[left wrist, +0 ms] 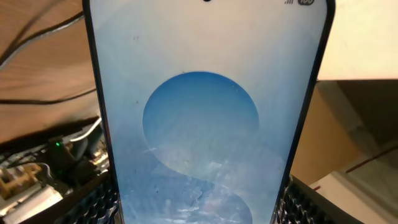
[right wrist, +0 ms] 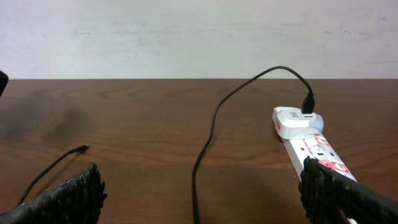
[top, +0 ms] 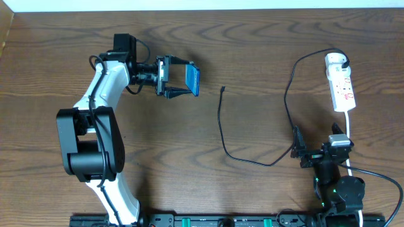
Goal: Plug charger to phone and switch on socket
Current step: 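Lift the phone with the left gripper and tilt it upright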
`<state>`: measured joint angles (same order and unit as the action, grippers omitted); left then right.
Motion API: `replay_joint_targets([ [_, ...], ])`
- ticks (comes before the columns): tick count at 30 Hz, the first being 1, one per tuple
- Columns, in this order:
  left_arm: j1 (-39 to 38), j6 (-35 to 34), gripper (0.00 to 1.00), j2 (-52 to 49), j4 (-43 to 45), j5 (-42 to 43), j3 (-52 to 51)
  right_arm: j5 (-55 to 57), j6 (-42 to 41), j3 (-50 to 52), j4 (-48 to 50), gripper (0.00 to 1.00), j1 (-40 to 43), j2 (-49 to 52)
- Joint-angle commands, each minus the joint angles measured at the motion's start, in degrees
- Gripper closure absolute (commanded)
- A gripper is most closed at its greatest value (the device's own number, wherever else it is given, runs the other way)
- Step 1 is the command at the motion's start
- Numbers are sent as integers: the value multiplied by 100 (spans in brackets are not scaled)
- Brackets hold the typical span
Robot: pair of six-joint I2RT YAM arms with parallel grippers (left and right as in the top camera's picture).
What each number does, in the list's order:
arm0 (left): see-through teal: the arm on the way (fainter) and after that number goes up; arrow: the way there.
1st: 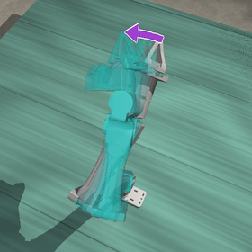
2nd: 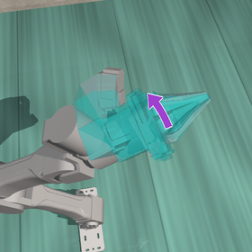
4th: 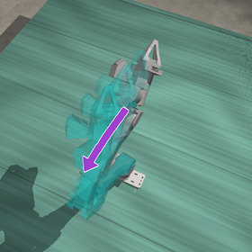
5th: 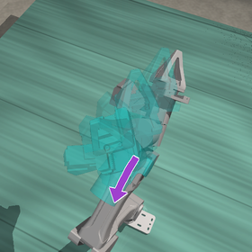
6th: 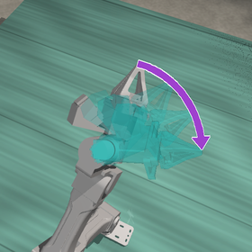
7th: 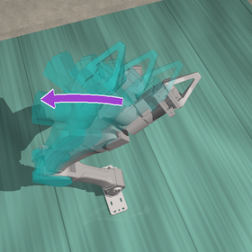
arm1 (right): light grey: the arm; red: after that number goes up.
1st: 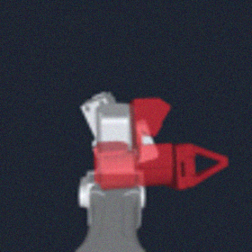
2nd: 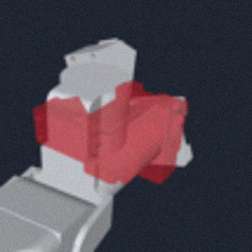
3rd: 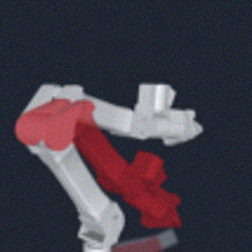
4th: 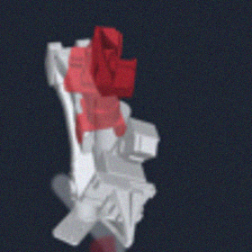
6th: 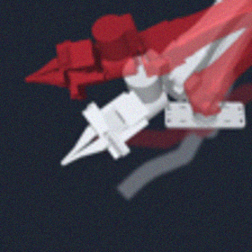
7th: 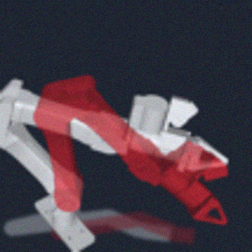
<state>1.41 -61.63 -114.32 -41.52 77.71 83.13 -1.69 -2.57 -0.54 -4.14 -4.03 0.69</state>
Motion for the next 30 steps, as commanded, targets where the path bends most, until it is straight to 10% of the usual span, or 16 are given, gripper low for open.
replay_joint_targets([
  [1,31,-476,34,212,7,275,149,9,-59,22,-11,1,24,-28],
  [20,28,-721,34,212,9,83,149,7,-59,22,-11,1,24,-28],
  [30,13,-264,34,212,4,-2184,149,9,-59,22,-11,1,24,-28],
])
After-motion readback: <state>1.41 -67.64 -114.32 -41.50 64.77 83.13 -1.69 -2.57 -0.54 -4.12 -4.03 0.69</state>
